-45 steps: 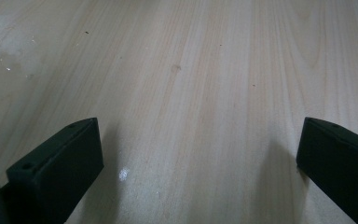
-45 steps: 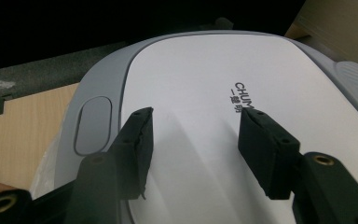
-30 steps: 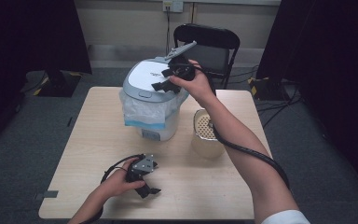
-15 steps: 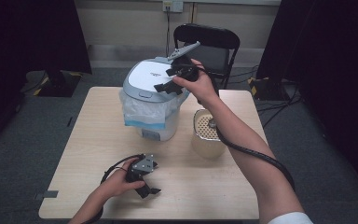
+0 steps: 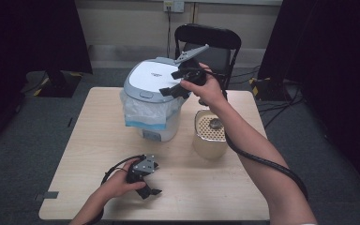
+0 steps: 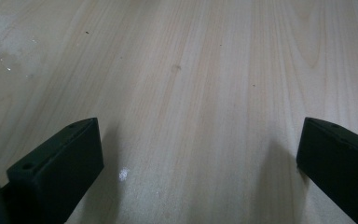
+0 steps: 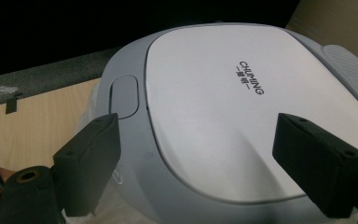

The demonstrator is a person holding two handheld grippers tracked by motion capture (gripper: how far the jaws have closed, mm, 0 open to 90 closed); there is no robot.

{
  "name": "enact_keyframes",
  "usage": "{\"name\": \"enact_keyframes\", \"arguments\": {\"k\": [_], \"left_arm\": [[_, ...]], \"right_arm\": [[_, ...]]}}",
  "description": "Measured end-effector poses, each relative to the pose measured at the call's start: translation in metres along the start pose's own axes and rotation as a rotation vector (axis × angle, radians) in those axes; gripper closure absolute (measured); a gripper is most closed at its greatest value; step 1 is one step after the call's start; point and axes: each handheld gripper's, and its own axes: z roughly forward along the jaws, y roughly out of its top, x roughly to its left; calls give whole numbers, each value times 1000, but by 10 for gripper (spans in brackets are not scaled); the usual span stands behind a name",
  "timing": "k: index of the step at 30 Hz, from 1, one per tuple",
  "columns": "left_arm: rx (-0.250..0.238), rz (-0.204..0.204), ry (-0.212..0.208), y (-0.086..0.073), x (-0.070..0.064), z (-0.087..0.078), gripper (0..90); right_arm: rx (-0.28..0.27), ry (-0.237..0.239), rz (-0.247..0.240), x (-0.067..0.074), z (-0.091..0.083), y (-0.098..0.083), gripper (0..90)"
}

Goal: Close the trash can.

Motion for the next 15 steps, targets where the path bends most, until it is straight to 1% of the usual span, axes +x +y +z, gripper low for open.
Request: {"name": "enact_keyframes", "arguments": {"k": [1, 7, 15], "left_arm": [[2, -1, -1, 0, 0, 0, 0], [2, 1, 7, 0, 0, 0, 0], [2, 2, 4, 0, 0, 0, 0]], "right_arm": [[1, -3, 2, 3, -4, -1, 149], [9, 1, -7, 9, -11, -7, 149], [16, 15, -9, 14, -15, -14, 150]]}}
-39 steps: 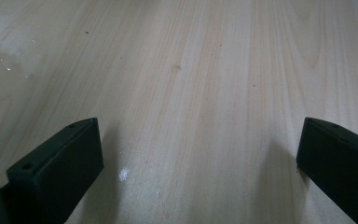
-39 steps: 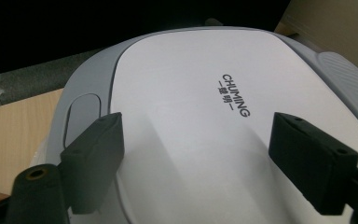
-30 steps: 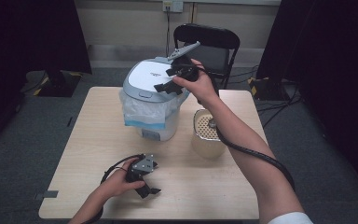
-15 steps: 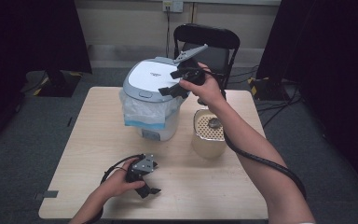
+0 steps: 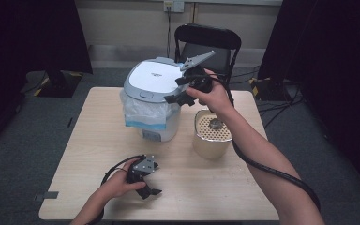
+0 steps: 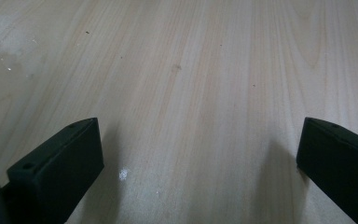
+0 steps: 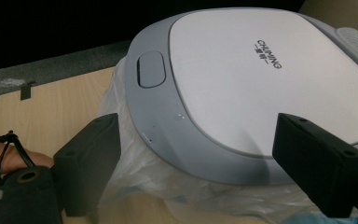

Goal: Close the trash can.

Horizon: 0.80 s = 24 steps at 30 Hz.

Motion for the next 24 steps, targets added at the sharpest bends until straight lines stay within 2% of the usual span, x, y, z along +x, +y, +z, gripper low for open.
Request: {"name": "enact_keyframes", "arguments": {"k": [15, 24], "left_arm": [[0, 0, 0, 0, 0, 0, 0], [0, 0, 0, 0, 0, 0, 0]], "right_arm": [[9, 48, -27, 21, -1, -11, 150], [5, 82, -22, 32, 1, -28, 150]]}}
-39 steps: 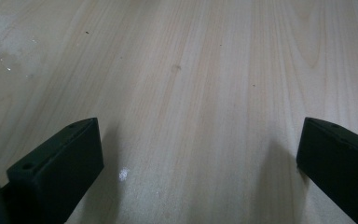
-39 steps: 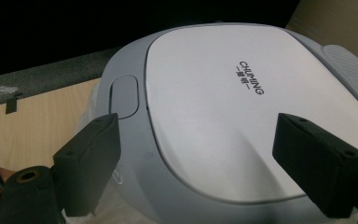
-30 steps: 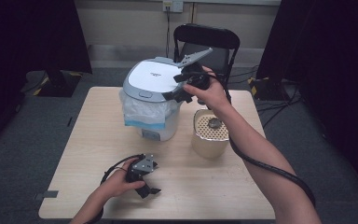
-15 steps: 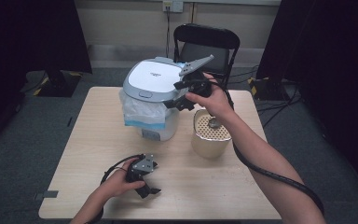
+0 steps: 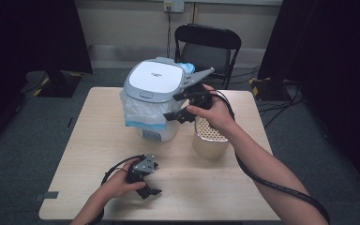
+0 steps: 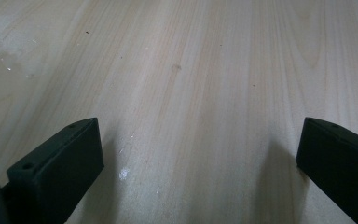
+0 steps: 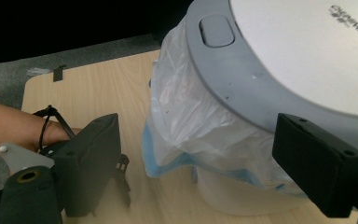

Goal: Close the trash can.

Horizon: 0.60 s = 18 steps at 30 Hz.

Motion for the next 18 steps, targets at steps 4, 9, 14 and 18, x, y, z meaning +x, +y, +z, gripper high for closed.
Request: {"name": "enact_keyframes", "arguments": {"k": [4, 9, 14, 18], "left_arm": [[-1, -2, 2, 0, 0, 0, 0], [-1, -1, 0, 0, 0, 0, 0], [-3, -1, 2, 0, 0, 0, 0], [-9, -1, 3, 0, 0, 1, 0]], "right_arm": [[0, 8, 6, 3, 0, -8, 149], [13, 16, 7, 5, 1, -17, 149], [11, 34, 13, 9, 5, -32, 149], [26, 48, 19, 13, 10, -41, 150]]}}
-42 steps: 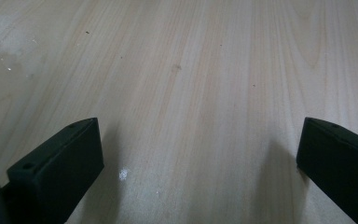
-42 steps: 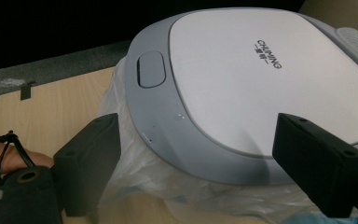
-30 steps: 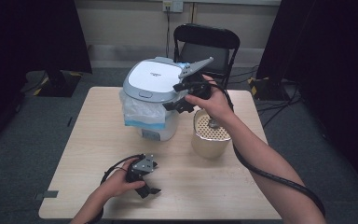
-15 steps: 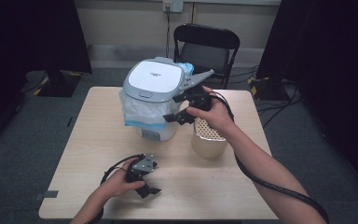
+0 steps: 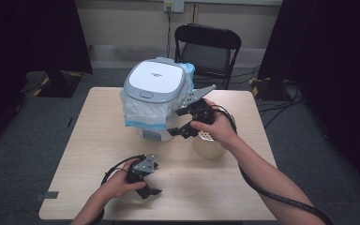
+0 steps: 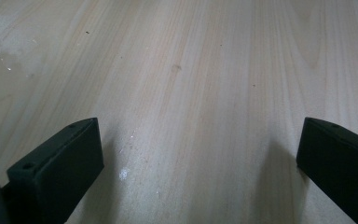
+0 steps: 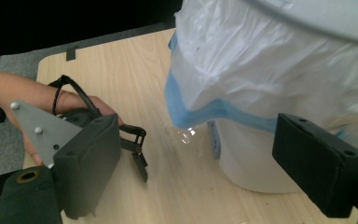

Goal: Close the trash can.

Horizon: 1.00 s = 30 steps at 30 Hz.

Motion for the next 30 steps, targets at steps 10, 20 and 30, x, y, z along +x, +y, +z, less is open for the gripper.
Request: {"name": "enact_keyframes", "arguments": {"k": [10, 20, 30], "left_arm": [[1, 0, 2, 0, 0, 0, 0], [3, 1, 3, 0, 0, 0, 0], [5, -3, 2, 0, 0, 0, 0]], "right_arm": [[18, 12, -9, 4, 6, -14, 150], [23, 21, -1, 8, 11, -30, 150], [30, 34, 8, 12, 17, -50, 150]]}}
